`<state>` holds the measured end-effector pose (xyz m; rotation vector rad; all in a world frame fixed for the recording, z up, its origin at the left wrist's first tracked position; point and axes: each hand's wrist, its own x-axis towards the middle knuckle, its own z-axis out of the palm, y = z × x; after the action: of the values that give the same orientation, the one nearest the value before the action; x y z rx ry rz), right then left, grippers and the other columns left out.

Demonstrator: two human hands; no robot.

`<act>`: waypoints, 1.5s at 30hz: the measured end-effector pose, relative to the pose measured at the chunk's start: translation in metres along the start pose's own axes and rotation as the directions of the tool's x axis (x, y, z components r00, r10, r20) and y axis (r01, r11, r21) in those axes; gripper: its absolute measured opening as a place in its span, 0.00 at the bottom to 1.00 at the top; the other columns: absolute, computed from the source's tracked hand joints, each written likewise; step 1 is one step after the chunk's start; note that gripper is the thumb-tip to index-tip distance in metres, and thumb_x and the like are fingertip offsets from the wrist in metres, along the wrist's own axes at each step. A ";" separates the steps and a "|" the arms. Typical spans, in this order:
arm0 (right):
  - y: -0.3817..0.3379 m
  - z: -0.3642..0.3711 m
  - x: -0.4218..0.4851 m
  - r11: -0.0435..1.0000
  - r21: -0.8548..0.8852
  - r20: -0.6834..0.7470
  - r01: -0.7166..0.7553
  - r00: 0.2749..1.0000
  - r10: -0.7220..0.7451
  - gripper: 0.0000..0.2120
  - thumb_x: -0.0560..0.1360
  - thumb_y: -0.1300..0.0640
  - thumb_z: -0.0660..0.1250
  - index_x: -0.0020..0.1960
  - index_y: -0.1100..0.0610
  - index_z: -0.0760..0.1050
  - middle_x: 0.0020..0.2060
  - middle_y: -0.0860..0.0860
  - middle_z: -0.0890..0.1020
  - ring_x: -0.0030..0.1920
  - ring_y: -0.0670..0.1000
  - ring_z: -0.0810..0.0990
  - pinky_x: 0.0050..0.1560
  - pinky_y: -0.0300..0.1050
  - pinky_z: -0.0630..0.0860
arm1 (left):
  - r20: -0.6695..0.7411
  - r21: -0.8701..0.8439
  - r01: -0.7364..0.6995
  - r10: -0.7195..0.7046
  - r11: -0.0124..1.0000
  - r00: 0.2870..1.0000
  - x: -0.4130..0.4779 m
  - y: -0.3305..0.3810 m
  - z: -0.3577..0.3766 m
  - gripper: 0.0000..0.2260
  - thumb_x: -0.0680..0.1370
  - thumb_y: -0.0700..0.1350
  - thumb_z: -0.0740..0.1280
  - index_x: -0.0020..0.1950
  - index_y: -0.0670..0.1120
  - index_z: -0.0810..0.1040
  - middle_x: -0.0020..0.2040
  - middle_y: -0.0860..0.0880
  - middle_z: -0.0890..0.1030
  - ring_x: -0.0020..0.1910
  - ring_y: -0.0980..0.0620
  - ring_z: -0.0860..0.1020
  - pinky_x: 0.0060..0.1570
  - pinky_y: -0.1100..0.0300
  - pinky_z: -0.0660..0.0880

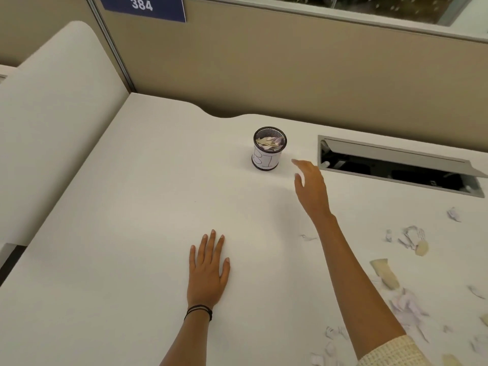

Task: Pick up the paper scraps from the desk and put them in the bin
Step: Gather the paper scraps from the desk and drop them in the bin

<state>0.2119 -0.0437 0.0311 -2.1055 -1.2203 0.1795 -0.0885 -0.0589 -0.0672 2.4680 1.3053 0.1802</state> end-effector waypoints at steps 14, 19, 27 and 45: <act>0.039 0.010 -0.193 0.973 -0.115 0.165 -0.198 0.962 0.215 0.15 0.80 0.56 0.56 0.66 0.51 0.70 0.62 0.42 0.72 0.64 0.37 0.66 0.67 0.34 0.63 | -0.033 0.016 -0.004 0.005 1.000 0.999 -0.001 0.001 0.001 0.25 0.79 0.53 0.49 0.76 0.48 0.60 0.76 0.49 0.57 0.75 0.51 0.53 0.73 0.51 0.44; 0.037 0.013 -0.206 0.972 -0.231 0.212 -0.035 0.973 0.086 0.15 0.79 0.51 0.54 0.62 0.53 0.72 0.57 0.41 0.71 0.60 0.43 0.69 0.56 0.34 0.64 | -0.043 0.010 -0.009 0.009 1.000 0.999 0.000 0.001 0.002 0.25 0.78 0.53 0.49 0.76 0.49 0.59 0.76 0.49 0.57 0.75 0.51 0.53 0.73 0.51 0.43; 0.030 0.012 -0.137 0.973 0.051 0.079 -0.227 0.972 0.223 0.07 0.74 0.69 0.61 0.43 0.62 0.77 0.42 0.53 0.79 0.42 0.47 0.76 0.44 0.24 0.68 | -0.032 0.013 -0.010 0.010 1.000 0.999 -0.001 0.001 0.002 0.25 0.79 0.53 0.49 0.76 0.49 0.58 0.77 0.49 0.57 0.75 0.51 0.53 0.73 0.51 0.44; -0.037 0.033 0.091 0.903 0.369 -0.076 -0.222 0.961 0.267 0.08 0.71 0.68 0.66 0.49 0.63 0.81 0.48 0.59 0.83 0.49 0.55 0.81 0.46 0.33 0.74 | 0.005 -0.015 0.008 -0.008 1.000 1.000 0.001 0.000 0.001 0.25 0.79 0.53 0.49 0.77 0.50 0.57 0.77 0.51 0.55 0.76 0.52 0.51 0.73 0.50 0.45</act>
<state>0.2215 0.0581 0.0483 -1.9078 -0.7770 0.3508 -0.0875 -0.0589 -0.0683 2.4487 1.3064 0.1809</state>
